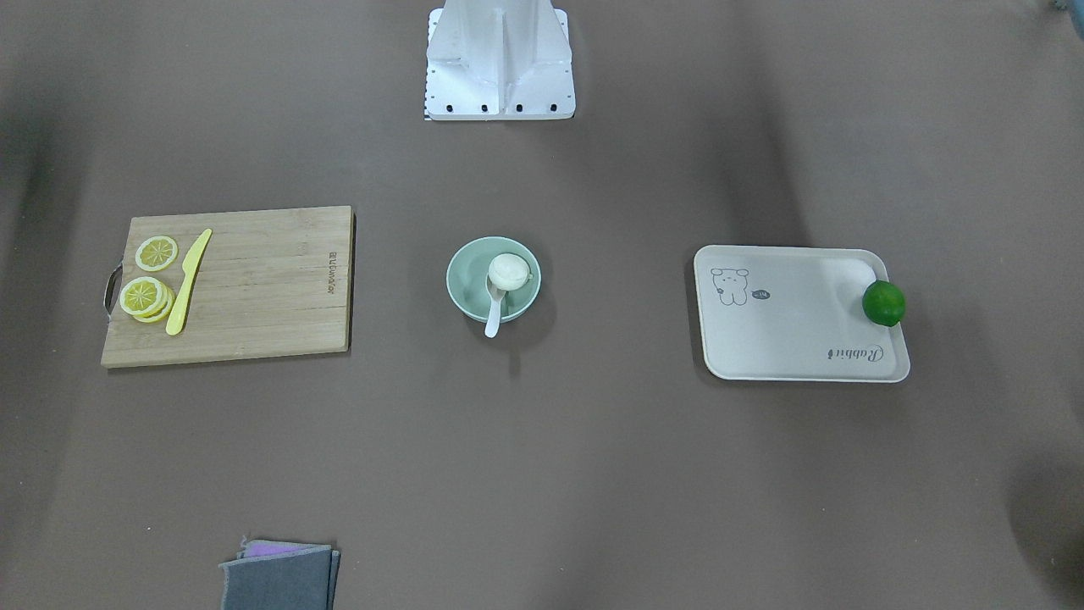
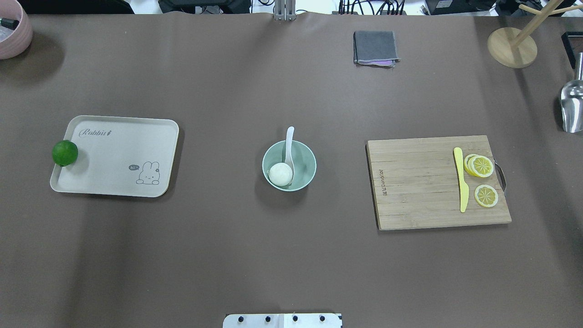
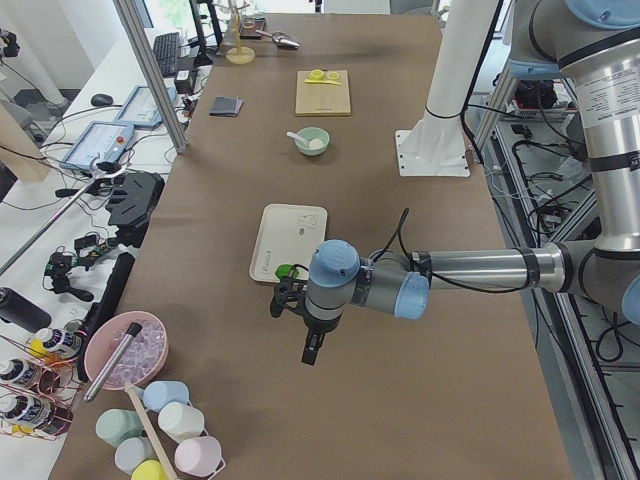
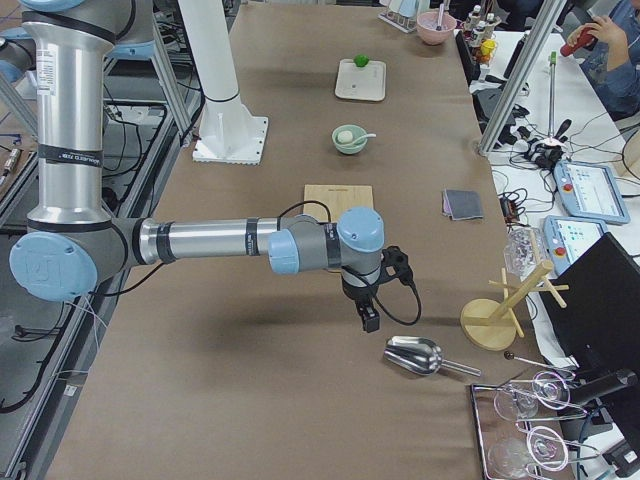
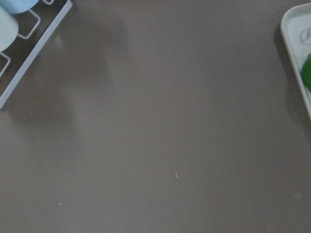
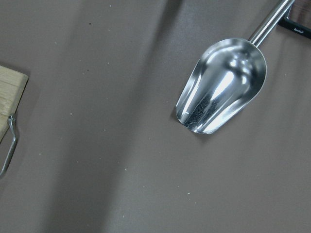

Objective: Put spoon and bun in bowl

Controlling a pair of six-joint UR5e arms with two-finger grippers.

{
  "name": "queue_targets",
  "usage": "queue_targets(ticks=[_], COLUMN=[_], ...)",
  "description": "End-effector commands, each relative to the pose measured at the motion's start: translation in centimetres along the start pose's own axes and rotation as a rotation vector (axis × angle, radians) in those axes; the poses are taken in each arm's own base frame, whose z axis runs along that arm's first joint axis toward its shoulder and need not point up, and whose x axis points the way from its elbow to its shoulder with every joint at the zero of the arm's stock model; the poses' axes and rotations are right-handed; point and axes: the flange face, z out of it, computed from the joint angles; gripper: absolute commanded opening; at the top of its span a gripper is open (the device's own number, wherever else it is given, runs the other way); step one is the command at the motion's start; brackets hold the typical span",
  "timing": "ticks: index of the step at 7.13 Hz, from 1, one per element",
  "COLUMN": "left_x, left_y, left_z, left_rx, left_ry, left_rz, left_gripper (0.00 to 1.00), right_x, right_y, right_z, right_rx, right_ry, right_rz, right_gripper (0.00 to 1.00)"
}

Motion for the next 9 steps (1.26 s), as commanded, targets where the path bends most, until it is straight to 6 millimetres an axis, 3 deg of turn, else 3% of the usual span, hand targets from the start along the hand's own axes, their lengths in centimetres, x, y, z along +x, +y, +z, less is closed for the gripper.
queue_targets(ticks=[1, 3, 6, 9], left_x=[0.0, -0.1, 1.8, 1.4], left_y=[-0.2, 0.5, 0.0, 0.2], left_z=[0.0, 0.0, -1.2, -0.5], left_rx=[-0.016, -0.013, 0.013, -0.003], left_ry=[0.000, 0.007, 0.132, 0.126], left_rz=[-0.023, -0.013, -0.003, -0.011], left_gripper=[0.98, 0.98, 0.98, 0.98], right_x=[0.0, 0.0, 0.0, 0.0], right_y=[0.0, 0.0, 0.0, 0.3], right_z=[-0.1, -0.1, 0.1, 0.2], right_rx=[0.003, 0.004, 0.002, -0.002], right_ry=[0.003, 0.002, 0.001, -0.003], right_rz=[0.004, 0.004, 0.004, 0.011], right_gripper=[1.00, 1.00, 1.00, 1.00])
